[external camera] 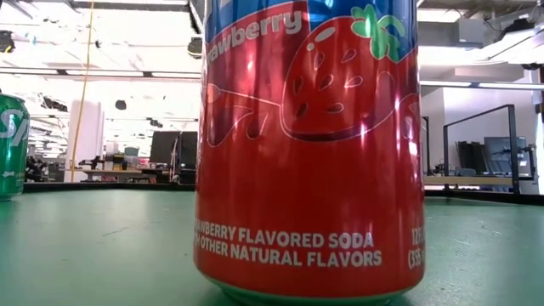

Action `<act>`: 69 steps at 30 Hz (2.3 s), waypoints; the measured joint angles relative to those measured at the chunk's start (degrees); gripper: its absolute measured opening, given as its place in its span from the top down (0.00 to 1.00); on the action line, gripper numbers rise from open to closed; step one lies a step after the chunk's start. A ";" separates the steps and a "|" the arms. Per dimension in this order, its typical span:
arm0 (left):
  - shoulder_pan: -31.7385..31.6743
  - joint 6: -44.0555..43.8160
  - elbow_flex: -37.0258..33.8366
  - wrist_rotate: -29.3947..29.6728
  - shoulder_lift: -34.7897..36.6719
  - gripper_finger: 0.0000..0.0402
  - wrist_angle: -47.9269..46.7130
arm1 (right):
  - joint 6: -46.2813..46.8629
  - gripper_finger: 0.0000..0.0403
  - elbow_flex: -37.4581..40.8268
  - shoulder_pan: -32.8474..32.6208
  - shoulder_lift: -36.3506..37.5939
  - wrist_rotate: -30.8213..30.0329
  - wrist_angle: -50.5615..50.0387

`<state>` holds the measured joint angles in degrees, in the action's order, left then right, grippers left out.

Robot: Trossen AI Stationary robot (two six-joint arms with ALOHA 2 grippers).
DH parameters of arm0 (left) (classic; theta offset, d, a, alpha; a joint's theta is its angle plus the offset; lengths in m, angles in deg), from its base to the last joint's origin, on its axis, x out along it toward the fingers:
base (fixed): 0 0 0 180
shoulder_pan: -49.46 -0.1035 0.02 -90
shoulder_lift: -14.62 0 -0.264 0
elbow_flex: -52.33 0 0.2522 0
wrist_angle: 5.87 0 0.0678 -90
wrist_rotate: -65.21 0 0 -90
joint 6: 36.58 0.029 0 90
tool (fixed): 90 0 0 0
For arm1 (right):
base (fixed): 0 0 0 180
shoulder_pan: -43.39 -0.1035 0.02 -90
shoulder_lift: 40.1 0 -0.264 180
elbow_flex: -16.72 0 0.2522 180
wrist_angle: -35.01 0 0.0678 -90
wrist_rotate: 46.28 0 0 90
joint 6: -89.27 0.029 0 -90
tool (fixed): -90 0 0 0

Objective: Place canned beverage on shelf
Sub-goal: Put the bottom white and blue soda can on the shelf

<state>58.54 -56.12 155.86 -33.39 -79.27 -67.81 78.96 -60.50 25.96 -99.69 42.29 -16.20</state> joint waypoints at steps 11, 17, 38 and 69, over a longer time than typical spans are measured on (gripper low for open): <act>3.58 25.44 -0.01 1.65 -0.04 0.40 -14.62 | 6.23 0.21 0.00 -0.04 0.36 -0.02 0.61; 6.25 35.67 -0.01 5.23 -0.04 0.40 -22.27 | 6.61 0.21 0.00 -0.04 -1.57 -0.04 3.71; 16.13 45.21 -0.10 5.97 -6.78 0.37 -22.73 | 8.46 0.21 0.01 1.14 -6.44 -0.33 13.16; 15.93 15.56 10.47 7.92 -7.29 0.23 -28.26 | 8.33 0.21 0.00 1.14 -6.26 -0.30 10.77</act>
<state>74.47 -40.56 166.33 -25.47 -86.55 -96.07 87.29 -60.50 27.09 -105.95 41.99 -5.43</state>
